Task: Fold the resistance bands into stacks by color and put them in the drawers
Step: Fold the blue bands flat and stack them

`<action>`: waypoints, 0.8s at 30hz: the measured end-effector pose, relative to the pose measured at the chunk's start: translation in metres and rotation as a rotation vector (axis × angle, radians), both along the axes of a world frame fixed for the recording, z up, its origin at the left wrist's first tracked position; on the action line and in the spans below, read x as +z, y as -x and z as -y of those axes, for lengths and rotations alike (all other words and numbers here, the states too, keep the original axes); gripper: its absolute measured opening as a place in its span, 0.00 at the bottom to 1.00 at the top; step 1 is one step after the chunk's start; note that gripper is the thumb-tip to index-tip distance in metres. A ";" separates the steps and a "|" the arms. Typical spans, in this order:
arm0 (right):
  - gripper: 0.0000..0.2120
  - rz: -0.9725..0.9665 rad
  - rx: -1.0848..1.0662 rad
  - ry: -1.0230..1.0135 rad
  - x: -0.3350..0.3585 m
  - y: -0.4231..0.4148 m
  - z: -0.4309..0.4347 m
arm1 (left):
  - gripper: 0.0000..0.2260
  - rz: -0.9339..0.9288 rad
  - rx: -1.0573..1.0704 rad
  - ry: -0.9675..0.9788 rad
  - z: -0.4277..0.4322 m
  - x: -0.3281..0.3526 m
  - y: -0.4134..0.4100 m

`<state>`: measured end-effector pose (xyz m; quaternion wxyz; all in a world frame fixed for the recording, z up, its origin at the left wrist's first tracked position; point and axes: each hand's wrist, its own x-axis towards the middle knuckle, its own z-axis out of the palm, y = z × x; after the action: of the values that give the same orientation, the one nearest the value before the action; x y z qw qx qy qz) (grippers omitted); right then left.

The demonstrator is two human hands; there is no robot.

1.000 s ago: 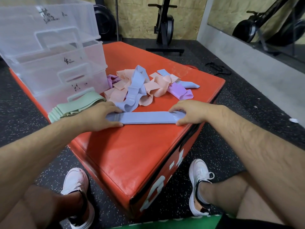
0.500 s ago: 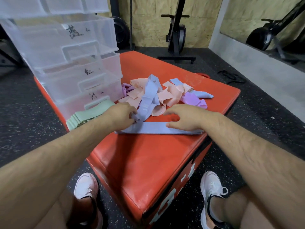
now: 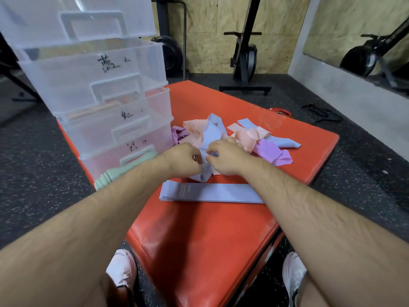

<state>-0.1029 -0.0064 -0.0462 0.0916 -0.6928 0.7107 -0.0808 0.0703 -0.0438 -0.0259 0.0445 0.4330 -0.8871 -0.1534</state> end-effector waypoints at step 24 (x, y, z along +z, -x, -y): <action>0.11 0.910 0.038 0.298 0.045 -0.025 -0.013 | 0.04 -0.852 0.082 0.206 -0.003 0.057 -0.010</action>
<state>-0.0775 0.0062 -0.0012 0.2944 -0.6054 0.5665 -0.4753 0.0807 -0.0408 0.0311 0.4552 0.3591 -0.7824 -0.2272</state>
